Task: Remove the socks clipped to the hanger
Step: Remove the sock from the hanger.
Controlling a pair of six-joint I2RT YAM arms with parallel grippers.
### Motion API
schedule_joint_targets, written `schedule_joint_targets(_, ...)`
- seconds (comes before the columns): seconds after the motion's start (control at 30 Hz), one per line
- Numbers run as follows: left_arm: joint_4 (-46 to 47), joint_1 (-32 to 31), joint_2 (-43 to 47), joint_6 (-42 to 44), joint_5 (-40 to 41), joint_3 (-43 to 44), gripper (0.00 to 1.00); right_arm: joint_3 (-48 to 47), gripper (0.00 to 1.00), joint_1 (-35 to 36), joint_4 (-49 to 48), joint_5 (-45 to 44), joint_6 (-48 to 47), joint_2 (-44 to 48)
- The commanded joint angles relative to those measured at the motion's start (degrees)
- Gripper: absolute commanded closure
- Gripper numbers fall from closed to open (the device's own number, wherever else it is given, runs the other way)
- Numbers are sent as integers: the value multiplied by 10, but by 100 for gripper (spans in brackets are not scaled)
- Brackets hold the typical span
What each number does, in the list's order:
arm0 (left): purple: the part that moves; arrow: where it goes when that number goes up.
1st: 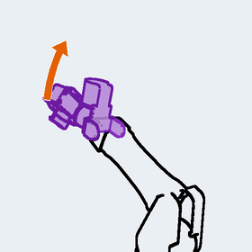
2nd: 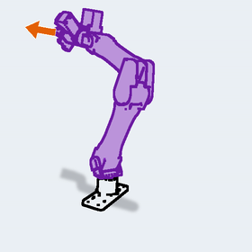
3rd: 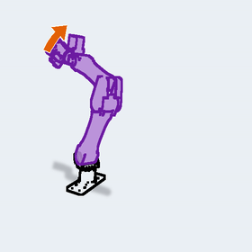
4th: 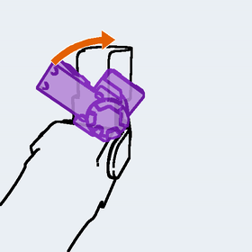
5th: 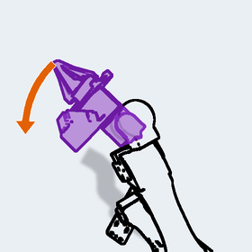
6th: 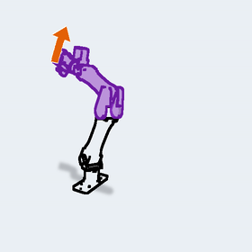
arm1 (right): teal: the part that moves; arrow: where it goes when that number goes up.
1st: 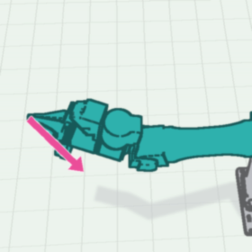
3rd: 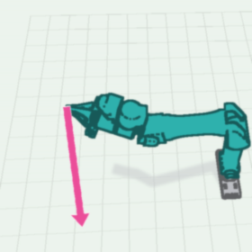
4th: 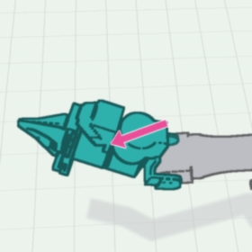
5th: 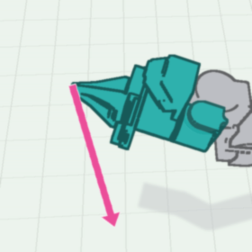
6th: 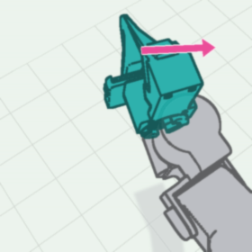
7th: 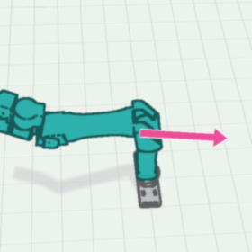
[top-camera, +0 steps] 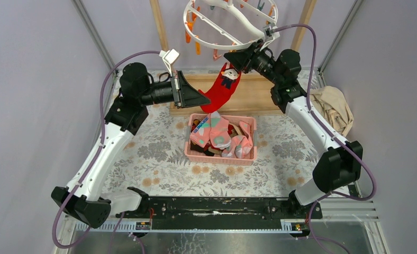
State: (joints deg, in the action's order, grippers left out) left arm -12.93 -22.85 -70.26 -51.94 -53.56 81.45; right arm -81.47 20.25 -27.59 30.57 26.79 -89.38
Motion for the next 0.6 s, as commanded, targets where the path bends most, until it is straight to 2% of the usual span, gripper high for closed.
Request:
schedule_joint_targets(0.0,-14,-3,18,15,3,-18,94,-33,62,2,-14,-17,-7,26)
schedule_joint_targets(0.07,-15,-3,19,14,5,-14,94,-38,60,2,-4,-22,-10,23)
schedule_joint_targets(0.17,-15,-3,17,13,4,-8,94,-46,48,3,13,-32,-16,20)
schedule_joint_targets(0.23,-16,-3,16,12,4,-4,94,-50,45,2,24,-38,-22,20)
schedule_joint_targets(0.37,-15,-3,13,11,4,5,94,-61,46,2,46,-46,-31,15)
schedule_joint_targets(0.53,-15,-3,11,11,3,9,94,-66,58,3,53,-48,-33,12)
schedule_joint_targets(0.57,-15,-3,11,11,3,10,94,-66,64,3,53,-48,-34,12)
